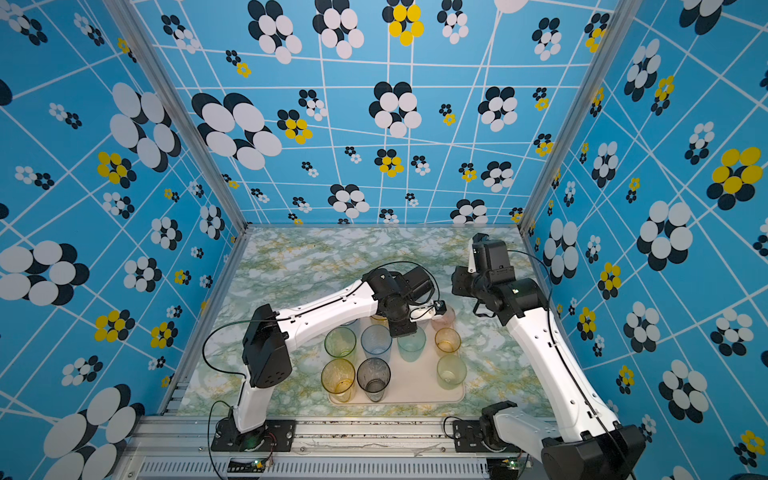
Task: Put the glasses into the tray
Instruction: 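Lower the teal cup onto the tray beside the pink cup and release, then raise the left gripper and move it back toward the remaining teal cup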
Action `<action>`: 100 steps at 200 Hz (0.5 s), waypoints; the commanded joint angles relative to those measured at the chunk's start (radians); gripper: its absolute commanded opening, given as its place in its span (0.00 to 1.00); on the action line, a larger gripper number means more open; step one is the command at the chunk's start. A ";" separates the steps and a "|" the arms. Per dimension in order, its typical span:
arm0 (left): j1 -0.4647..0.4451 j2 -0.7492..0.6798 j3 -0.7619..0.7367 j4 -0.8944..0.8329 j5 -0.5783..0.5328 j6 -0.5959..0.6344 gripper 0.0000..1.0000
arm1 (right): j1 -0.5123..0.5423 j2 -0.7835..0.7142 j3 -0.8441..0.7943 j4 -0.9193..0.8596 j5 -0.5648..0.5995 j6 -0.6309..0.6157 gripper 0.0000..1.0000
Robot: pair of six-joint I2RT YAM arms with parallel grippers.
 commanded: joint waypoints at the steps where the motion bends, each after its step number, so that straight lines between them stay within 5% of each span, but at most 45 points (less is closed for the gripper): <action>1: 0.009 -0.073 -0.019 -0.007 0.038 -0.005 0.22 | -0.006 -0.011 -0.010 0.009 -0.014 -0.009 0.44; 56: 0.054 -0.165 -0.038 0.062 0.087 -0.026 0.22 | -0.006 -0.009 -0.013 0.009 -0.016 -0.009 0.44; 100: 0.191 -0.300 -0.084 0.188 0.142 -0.161 0.22 | -0.006 -0.009 -0.014 0.006 -0.013 -0.009 0.44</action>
